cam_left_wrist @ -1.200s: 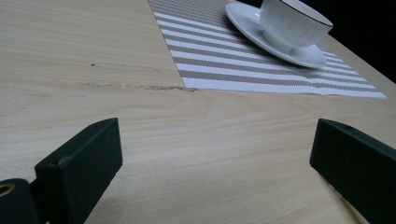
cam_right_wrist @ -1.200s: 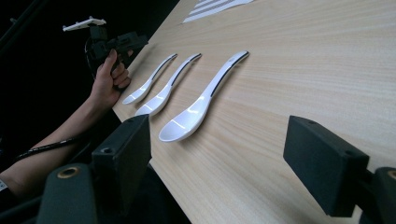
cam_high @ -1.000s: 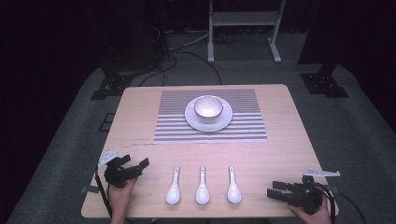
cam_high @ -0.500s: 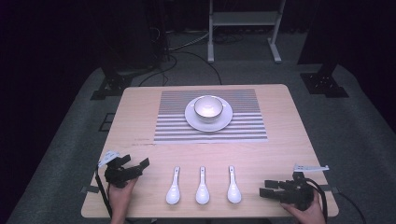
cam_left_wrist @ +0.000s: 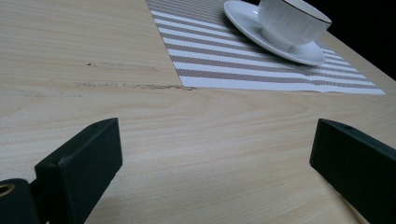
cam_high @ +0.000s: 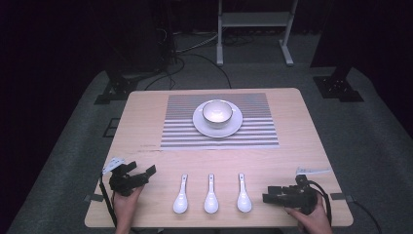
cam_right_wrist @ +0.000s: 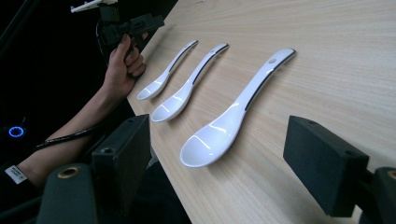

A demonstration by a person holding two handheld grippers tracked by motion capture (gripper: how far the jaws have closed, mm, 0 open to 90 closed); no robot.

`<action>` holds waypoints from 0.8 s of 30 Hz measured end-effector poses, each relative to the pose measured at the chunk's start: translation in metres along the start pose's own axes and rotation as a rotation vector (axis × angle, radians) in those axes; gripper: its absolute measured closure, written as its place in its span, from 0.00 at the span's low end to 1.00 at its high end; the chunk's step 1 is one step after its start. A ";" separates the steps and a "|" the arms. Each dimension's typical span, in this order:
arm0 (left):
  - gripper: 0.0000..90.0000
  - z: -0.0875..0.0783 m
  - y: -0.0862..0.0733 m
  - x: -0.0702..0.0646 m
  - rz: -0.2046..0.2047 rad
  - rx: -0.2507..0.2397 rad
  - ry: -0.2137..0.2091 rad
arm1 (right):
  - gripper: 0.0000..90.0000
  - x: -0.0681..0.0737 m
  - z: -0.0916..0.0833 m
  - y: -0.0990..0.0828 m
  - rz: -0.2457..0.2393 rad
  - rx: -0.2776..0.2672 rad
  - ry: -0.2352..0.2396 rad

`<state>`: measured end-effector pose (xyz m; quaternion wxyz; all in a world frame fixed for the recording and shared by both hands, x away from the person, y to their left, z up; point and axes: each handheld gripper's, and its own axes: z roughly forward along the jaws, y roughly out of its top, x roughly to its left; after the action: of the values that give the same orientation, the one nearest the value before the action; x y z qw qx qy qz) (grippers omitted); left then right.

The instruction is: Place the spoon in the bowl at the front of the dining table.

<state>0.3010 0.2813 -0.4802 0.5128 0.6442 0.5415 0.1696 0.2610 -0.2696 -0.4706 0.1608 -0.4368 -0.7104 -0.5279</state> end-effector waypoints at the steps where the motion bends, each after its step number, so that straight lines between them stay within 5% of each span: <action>1: 0.01 0.000 0.000 0.000 -0.001 0.000 0.000 | 0.24 0.001 0.003 0.002 -0.006 0.008 0.001; 24: 0.01 0.000 0.000 0.000 -0.002 -0.002 -0.002 | 0.26 0.002 0.034 0.020 -0.005 0.057 0.007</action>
<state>0.3008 0.2813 -0.4801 0.5141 0.6432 0.5416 0.1691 0.2843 -0.2370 -0.4705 0.1742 -0.4284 -0.7256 -0.5095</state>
